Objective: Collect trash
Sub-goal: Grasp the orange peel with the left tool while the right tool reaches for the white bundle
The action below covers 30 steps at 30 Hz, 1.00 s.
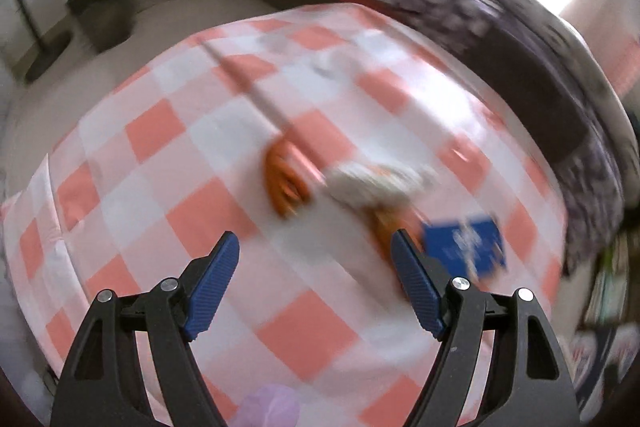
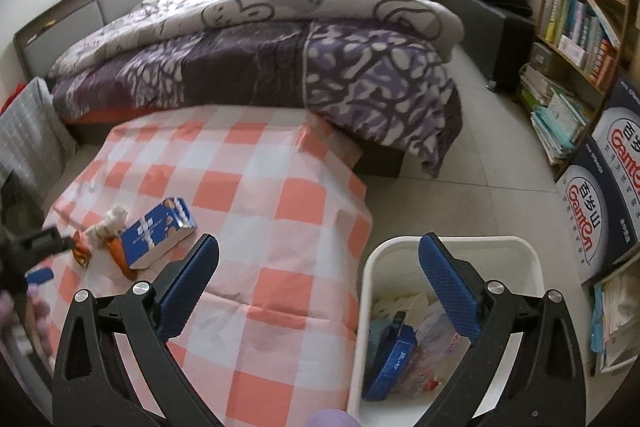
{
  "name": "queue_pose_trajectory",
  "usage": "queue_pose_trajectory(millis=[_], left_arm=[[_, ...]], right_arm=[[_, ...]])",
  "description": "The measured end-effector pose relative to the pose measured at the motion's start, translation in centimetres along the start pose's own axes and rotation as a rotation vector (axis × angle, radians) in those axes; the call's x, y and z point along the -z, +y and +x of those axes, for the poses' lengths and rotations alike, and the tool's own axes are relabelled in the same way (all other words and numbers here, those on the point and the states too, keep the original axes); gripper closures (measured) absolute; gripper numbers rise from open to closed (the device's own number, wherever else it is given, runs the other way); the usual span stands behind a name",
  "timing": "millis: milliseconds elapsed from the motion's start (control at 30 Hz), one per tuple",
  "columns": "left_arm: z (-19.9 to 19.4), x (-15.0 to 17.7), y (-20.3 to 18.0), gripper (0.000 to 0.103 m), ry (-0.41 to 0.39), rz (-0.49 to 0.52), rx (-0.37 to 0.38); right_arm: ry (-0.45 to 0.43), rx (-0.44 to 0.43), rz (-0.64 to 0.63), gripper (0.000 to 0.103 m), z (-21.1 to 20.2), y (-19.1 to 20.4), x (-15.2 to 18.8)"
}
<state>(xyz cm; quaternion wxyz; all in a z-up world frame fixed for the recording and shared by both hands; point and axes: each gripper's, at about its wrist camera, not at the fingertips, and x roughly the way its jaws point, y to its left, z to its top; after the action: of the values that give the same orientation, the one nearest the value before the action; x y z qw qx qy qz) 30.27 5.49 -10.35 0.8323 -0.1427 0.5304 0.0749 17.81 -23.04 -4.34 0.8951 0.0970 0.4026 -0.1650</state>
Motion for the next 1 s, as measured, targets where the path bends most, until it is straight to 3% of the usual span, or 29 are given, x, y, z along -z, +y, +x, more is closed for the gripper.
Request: queue_pose_trajectory(millis=[233, 500, 600, 667, 833, 1000], left_arm=[[3.7, -2.0, 2.0, 0.027, 0.015, -0.125, -0.050], [6.8, -3.2, 2.2, 0.040, 0.043, -0.110, -0.053], [6.6, -2.8, 0.9, 0.057, 0.027, -0.002, -0.070], [6.4, -2.5, 0.5, 0.077, 0.035, 0.043, -0.063], [5.1, -2.5, 1.8, 0.082, 0.041, 0.054, -0.044], [1.8, -3.9, 5.7, 0.082, 0.017, -0.030, 0.038]], right_arm=[[0.025, -0.016, -0.034, 0.007, 1.6, 1.8, 0.1], [0.110, -0.073, 0.002, 0.007, 3.8, 3.8, 0.1], [0.120, -0.090, -0.006, 0.007, 4.1, 4.2, 0.1], [0.123, -0.105, -0.013, 0.007, 4.3, 4.8, 0.3], [0.143, -0.172, -0.039, 0.007, 4.9, 6.5, 0.9], [0.228, -0.297, -0.010, 0.008, 6.1, 8.1, 0.8]])
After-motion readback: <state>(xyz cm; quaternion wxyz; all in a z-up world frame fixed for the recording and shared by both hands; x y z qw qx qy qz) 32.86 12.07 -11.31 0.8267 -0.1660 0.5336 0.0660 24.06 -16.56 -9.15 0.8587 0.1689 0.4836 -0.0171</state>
